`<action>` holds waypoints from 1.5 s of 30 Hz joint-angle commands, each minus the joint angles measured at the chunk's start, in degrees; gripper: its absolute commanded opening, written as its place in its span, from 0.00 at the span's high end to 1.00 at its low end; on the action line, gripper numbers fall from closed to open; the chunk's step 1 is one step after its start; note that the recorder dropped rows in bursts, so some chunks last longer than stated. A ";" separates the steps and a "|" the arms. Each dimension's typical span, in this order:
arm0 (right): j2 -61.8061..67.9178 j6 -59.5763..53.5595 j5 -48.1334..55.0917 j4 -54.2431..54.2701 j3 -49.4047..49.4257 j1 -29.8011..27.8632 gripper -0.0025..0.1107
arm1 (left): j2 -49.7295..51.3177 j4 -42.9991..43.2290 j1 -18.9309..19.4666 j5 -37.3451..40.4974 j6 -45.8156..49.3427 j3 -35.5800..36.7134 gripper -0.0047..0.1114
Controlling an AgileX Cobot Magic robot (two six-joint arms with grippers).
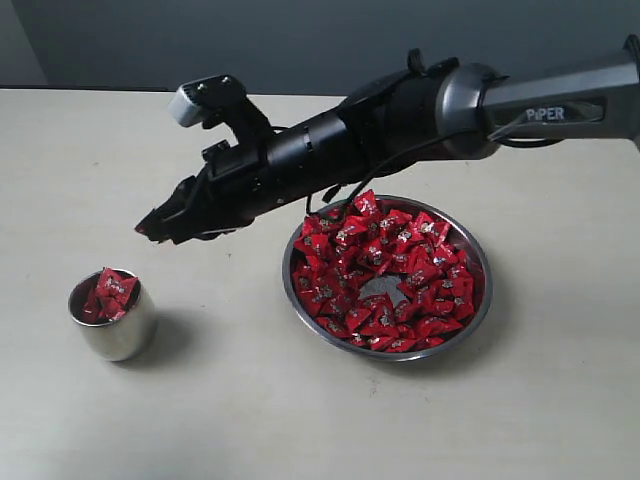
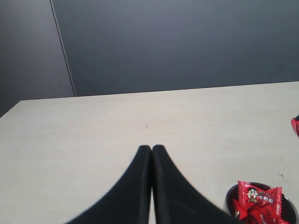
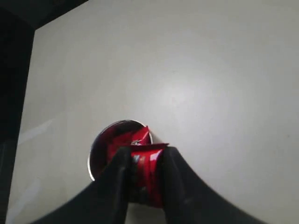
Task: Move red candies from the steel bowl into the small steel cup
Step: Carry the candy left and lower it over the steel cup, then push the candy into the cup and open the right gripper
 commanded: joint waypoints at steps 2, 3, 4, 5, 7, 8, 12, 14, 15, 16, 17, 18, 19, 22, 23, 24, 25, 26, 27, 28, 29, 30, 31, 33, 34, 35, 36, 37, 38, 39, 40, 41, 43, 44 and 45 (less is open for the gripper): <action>1.44 -0.08 1.21 -0.59 -2.96 2.73 0.98 | -0.26 0.06 0.03 -0.39 -0.07 0.22 0.96; 1.81 0.74 1.34 -1.58 -3.77 3.60 0.98 | -0.26 0.06 0.03 -0.39 -0.07 0.22 0.96; 2.04 1.67 1.54 -2.13 -4.43 4.07 0.98 | -0.26 0.06 0.03 -0.39 -0.07 0.22 0.96; 2.94 3.24 1.79 -3.73 -5.73 4.78 0.98 | -0.26 0.06 0.03 -0.39 -0.07 0.22 0.96; 3.95 4.81 2.20 -5.19 -7.05 5.57 0.98 | -0.26 0.06 0.03 -0.39 -0.07 0.22 0.96; 4.48 6.04 2.62 -5.82 -7.84 5.92 0.98 | -0.26 0.06 0.03 -0.39 -0.07 0.22 0.96; 6.08 8.82 3.03 -9.05 -10.12 7.52 0.98 | -0.26 0.06 0.03 -0.39 -0.07 0.22 0.96; 6.23 10.04 2.47 -10.73 -10.63 8.13 0.98 | -0.26 0.06 0.03 -0.39 -0.07 0.22 0.96; 6.28 10.47 1.86 -10.84 -10.63 8.38 0.98 | -0.26 0.06 0.03 -0.39 -0.07 0.22 0.96; 6.28 10.47 1.72 -10.84 -10.63 8.38 0.98 | -0.26 0.06 0.03 -0.39 -0.07 0.22 0.96; 6.28 10.47 1.75 -10.84 -10.75 8.38 0.98 | -0.26 0.06 0.03 -0.39 -0.07 0.22 0.96; 6.28 10.64 1.85 -10.98 -10.74 8.38 0.98 | -0.26 0.06 0.03 -0.39 -0.07 0.22 0.96; 6.28 11.10 1.85 -11.42 -10.74 8.38 0.98 | -0.26 0.06 0.03 -0.39 -0.07 0.22 0.96; 6.28 12.43 0.78 -12.20 -10.74 8.38 0.98 | -0.26 0.06 0.03 -0.39 -0.07 0.22 0.96; 6.28 13.23 0.04 -12.49 -10.74 8.38 0.98 | -0.26 0.06 0.03 -0.39 -0.07 0.22 0.96; 6.28 14.00 -1.19 -12.77 -10.74 8.42 0.98 | -0.26 0.06 0.03 -0.39 -0.07 0.22 0.96; 6.28 14.67 -2.33 -13.06 -10.74 8.42 0.98 | -0.26 0.06 0.03 -0.39 -0.07 0.22 0.96; 6.28 15.22 -3.38 -13.06 -10.74 8.42 0.98 | -0.26 0.06 0.03 -0.39 -0.07 0.22 0.96; 6.28 15.44 -4.05 -13.06 -10.74 8.42 0.98 | -0.26 0.06 0.03 -0.39 -0.07 0.22 0.96; 6.28 15.59 -4.07 -13.06 -10.74 8.42 0.98 | -0.26 0.06 0.03 -0.39 -0.07 0.22 0.96; 6.28 15.69 -4.07 -13.06 -10.74 8.42 0.98 | -0.26 0.06 0.03 -0.39 -0.07 0.22 0.96; 6.28 15.80 -3.93 -13.06 -10.74 8.42 0.98 | -0.26 0.06 0.03 -0.39 -0.07 0.22 0.96; 6.28 15.80 -3.81 -13.06 -10.74 8.50 0.98 | -0.26 0.06 0.03 -0.39 -0.07 0.22 0.96; 6.28 15.80 -3.81 -13.06 -10.74 8.50 0.98 | -0.26 0.06 0.03 -0.39 -0.07 0.22 0.96; 6.28 15.80 -3.81 -13.06 -10.74 8.50 0.98 | -0.26 0.06 0.03 -0.39 -0.07 0.22 0.96; 6.28 15.80 -3.81 -13.06 -10.74 8.50 0.98 | -0.26 0.06 0.03 -0.24 -0.07 0.22 0.96; 6.28 15.80 -3.53 -13.06 -10.74 8.50 0.98 | -0.26 0.06 0.03 -0.24 -0.07 0.22 0.96; 6.28 15.80 -3.22 -13.06 -10.74 8.50 0.98 | -0.26 0.06 0.03 -0.24 -0.07 0.22 0.96; 6.28 15.80 -2.94 -13.06 -10.74 8.50 0.98 | -0.26 0.06 0.03 -0.24 -0.07 0.22 0.96; 6.28 16.04 -2.95 -13.31 -10.74 8.67 0.98 | -0.26 0.06 0.03 -0.24 -0.07 0.22 0.96; 6.28 16.05 -3.11 -13.47 -10.74 8.83 0.98 | -0.26 0.06 0.03 -0.24 -0.07 0.22 0.96; 6.28 16.05 -3.22 -13.73 -10.74 9.10 0.98 | -0.26 0.06 0.03 -0.24 -0.07 0.22 0.96; 6.53 16.05 -3.33 -14.29 -10.74 9.50 0.98 | -0.26 0.06 0.03 -0.24 -0.07 0.22 0.96; 6.77 16.05 -3.33 -14.30 -10.74 9.59 0.98 | -0.26 0.06 0.03 -0.24 -0.07 0.22 0.96; 7.15 16.05 -3.33 -14.30 -10.74 9.64 0.98 | -0.26 0.06 0.03 -0.24 -0.07 0.22 0.96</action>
